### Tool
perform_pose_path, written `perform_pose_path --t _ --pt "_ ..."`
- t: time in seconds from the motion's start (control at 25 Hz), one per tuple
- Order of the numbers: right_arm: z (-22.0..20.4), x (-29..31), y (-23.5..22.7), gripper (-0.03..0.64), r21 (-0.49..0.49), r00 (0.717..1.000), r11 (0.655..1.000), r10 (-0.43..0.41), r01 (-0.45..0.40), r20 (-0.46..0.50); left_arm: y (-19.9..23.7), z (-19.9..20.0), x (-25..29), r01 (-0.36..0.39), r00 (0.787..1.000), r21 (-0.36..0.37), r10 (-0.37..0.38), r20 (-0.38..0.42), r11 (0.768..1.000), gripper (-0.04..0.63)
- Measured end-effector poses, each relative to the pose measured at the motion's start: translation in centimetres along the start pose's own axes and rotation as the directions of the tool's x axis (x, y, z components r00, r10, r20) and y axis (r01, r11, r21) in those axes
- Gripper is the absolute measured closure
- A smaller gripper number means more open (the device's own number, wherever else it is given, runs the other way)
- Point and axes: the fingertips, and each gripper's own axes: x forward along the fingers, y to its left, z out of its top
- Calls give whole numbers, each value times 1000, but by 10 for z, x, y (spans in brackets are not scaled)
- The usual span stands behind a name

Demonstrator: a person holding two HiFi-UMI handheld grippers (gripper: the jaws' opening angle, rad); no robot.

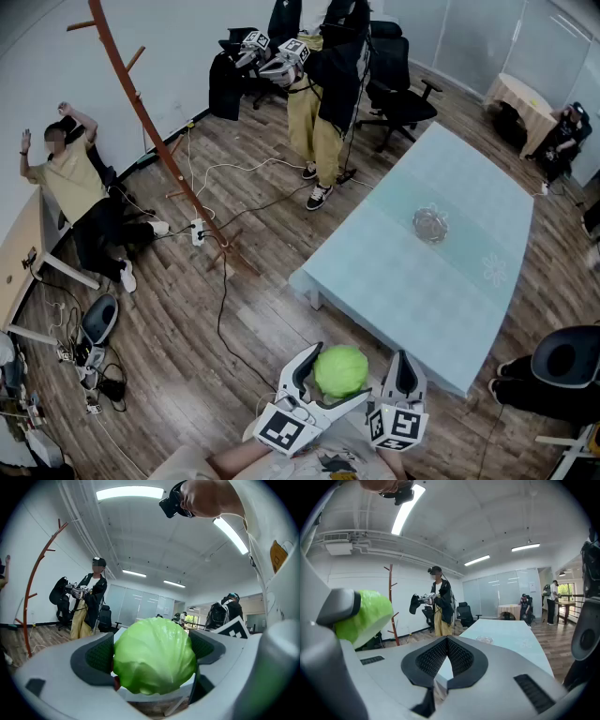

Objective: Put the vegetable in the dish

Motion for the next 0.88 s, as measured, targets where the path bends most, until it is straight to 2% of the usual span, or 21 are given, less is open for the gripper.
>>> perform_pose_path --t 0.08,0.2,0.28,0.36,0.48,0.56,0.76,0.88 --pt "12 -4 -10 594 -21 999 999 26 -25 46 -7 -11 -1 -54 998 28 54 -18 998 84" --pt "39 -9 -30 594 -36 989 998 63 -58 137 -18 -13 9 -132 991 118 135 -16 984 84" --pt "44 -30 -57 594 -37 985 998 59 -54 161 -42 -18 21 -130 991 164 134 -12 978 84" --pt "37 -55 -87 594 -38 988 998 45 -40 147 -73 -23 32 -110 993 187 114 -11 976 84" --pt "30 -71 -114 594 19 986 997 66 -70 151 -102 -26 49 -93 995 215 96 -3 972 84" --pt "31 -81 -126 594 58 980 994 83 -95 180 -119 -28 56 -89 996 231 90 6 969 84" --pt "17 -114 -139 594 27 980 994 102 -108 172 -150 -47 50 -96 994 222 104 -25 970 84" --pt "22 -139 -151 594 32 974 996 71 -79 215 -165 -43 46 -107 994 251 111 -3 962 84"
